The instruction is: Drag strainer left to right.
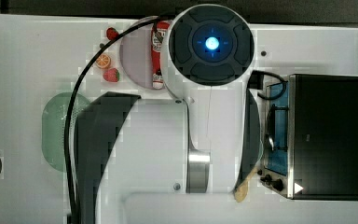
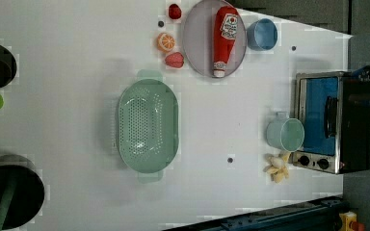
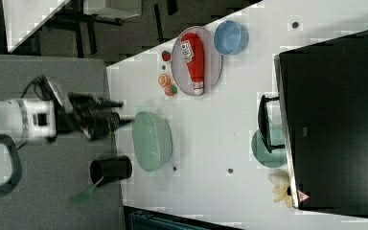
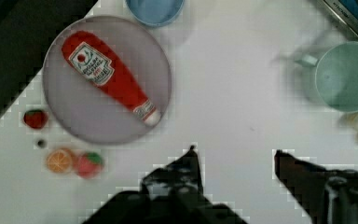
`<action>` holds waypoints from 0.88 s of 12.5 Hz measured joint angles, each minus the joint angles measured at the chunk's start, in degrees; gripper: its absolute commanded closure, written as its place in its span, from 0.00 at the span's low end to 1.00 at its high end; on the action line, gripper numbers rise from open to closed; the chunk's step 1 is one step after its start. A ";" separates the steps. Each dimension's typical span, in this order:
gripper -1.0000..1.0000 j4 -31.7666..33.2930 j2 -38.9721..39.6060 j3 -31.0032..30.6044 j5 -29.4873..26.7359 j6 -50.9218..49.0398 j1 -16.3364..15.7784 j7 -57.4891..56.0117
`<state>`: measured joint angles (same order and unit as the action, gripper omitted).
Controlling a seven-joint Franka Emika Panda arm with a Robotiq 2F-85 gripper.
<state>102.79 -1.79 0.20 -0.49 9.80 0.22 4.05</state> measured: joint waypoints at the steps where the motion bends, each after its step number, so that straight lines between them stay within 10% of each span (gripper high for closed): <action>1: 0.20 6.21 -5.70 1.38 0.01 -7.08 -0.85 0.65; 3: 0.00 14.94 -18.87 2.88 1.36 -14.40 -0.44 1.44; 6: 0.00 16.06 -31.25 4.39 3.16 -12.67 0.99 1.72; 11: 0.00 11.92 -27.72 -2.44 2.62 -7.32 -1.22 4.96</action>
<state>114.70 -29.52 -2.24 2.12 2.48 -1.00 9.02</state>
